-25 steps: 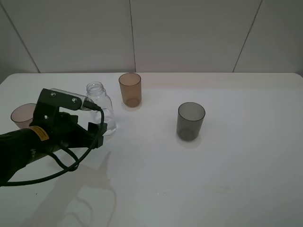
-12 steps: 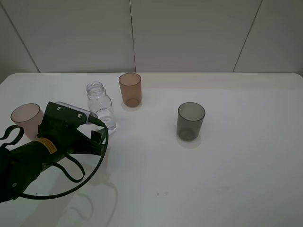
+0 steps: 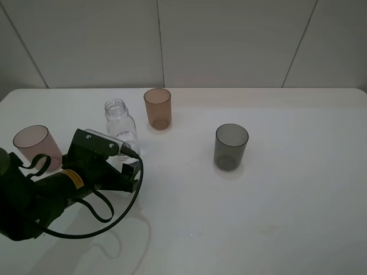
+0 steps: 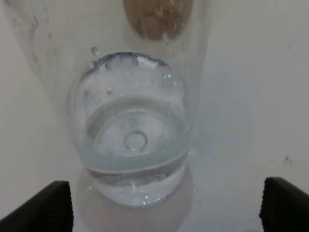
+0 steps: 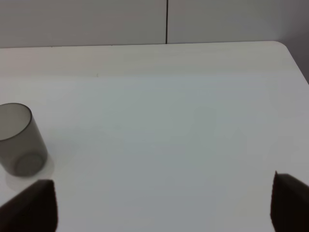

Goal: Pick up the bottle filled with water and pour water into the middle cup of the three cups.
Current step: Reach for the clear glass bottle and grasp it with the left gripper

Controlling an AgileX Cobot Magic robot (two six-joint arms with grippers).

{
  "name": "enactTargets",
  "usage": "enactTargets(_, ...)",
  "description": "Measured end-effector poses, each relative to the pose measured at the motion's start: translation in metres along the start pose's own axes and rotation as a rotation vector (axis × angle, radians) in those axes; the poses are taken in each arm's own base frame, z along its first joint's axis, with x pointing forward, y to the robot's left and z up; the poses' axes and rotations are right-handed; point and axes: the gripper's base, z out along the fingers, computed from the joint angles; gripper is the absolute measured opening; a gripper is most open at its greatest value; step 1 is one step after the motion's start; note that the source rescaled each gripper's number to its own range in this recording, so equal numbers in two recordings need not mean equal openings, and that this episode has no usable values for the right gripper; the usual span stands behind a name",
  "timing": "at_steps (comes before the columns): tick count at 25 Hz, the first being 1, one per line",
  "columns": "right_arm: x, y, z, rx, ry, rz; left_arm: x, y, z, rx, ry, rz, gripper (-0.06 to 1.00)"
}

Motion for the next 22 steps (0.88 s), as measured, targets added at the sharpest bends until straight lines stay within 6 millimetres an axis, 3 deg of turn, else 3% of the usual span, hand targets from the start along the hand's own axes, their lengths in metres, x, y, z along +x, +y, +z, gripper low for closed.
enactTargets(22, 0.0, 0.0, 0.0, 0.0, 0.0, 0.0, -0.027, 0.0, 0.016, -0.06, -0.122, -0.046, 1.0)
